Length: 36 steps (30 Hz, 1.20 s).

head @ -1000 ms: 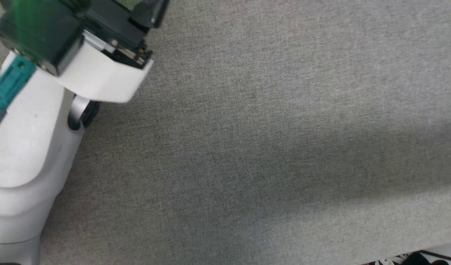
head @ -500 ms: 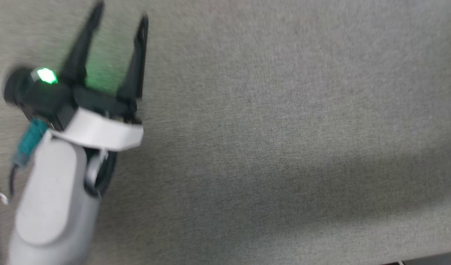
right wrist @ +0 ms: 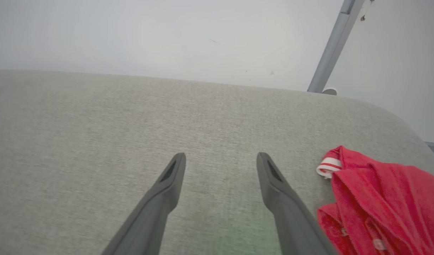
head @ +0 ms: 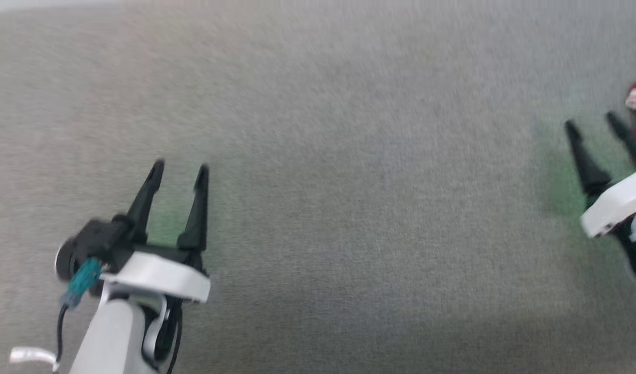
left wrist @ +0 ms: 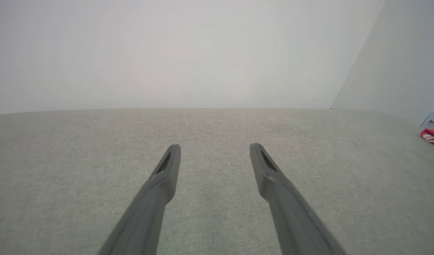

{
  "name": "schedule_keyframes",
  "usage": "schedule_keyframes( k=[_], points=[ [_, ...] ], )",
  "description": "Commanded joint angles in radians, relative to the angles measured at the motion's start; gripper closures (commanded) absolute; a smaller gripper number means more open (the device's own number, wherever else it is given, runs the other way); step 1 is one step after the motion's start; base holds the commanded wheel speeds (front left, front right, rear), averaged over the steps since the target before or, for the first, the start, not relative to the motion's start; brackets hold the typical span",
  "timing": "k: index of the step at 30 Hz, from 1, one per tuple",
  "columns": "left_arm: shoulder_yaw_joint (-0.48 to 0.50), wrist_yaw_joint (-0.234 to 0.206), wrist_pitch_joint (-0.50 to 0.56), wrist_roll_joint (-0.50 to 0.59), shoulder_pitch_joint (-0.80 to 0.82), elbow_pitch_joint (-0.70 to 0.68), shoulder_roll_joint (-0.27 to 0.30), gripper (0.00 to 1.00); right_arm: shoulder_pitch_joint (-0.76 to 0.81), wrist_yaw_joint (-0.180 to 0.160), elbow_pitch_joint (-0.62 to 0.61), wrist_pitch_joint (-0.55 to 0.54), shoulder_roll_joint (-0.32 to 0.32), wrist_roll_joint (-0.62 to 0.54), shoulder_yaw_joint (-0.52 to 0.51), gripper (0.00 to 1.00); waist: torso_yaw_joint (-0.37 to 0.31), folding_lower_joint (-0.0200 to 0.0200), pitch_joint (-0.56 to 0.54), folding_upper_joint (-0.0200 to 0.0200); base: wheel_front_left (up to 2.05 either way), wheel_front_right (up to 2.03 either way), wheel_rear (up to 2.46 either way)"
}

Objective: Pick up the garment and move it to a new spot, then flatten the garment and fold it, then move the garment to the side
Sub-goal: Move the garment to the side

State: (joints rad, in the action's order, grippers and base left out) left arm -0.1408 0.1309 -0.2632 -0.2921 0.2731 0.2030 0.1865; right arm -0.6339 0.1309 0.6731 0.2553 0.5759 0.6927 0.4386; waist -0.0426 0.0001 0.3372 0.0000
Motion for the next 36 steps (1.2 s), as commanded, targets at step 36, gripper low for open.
schedule_keyframes(
  k=[36],
  points=[
    [0.16,-0.001,-0.002,0.002,-0.441,-0.146,-0.062,0.0,0.579,0.0,-0.444,0.0,-0.214,-0.203,-0.406,0.0,0.08,-0.0001,-0.338,0.0,0.0,0.0,0.0]
  ],
)
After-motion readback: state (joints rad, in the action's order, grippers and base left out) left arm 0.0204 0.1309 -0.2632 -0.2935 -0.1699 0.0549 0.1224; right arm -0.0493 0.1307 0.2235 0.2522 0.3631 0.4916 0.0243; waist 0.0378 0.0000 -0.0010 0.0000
